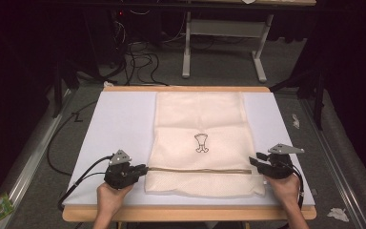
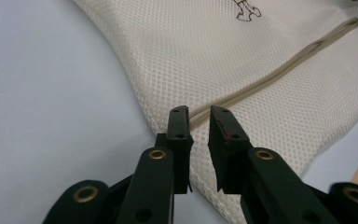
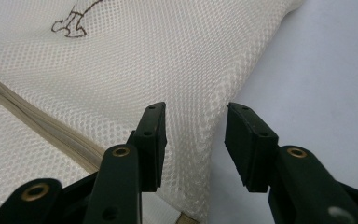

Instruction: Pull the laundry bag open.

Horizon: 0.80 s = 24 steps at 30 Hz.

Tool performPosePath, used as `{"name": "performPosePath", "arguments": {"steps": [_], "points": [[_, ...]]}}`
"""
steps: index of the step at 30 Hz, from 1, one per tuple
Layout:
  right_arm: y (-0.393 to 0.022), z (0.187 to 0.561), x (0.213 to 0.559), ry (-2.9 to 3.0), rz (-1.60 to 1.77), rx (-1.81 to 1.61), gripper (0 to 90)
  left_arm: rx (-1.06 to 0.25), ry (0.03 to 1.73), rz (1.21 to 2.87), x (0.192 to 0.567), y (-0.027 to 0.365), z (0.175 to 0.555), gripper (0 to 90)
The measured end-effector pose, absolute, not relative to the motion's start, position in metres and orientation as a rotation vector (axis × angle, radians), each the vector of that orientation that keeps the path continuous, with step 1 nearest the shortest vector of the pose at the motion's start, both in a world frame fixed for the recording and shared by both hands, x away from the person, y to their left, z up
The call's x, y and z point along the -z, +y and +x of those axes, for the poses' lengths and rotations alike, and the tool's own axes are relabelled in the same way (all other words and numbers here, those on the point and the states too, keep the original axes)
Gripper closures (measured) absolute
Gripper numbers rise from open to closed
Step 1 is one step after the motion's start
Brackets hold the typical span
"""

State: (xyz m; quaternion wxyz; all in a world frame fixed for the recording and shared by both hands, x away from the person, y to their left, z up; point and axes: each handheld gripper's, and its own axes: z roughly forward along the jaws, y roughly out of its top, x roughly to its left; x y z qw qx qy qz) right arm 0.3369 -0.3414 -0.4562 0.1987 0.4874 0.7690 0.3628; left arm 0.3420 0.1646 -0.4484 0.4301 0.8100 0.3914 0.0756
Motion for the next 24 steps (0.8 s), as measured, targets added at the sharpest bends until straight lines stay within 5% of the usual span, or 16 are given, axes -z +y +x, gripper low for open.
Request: {"name": "performPosePath", "arguments": {"steps": [8,24], "points": [[-0.346,0.334,0.447,2.111,1.348,-1.057,48.8,-0.210,0.984,1.976,0.447,0.164,0.343,59.7],[-0.361,0.327,0.437,1.993,1.333,-1.144,36.9,-0.363,0.995,1.935,0.436,0.170,0.343,44.7]]}}
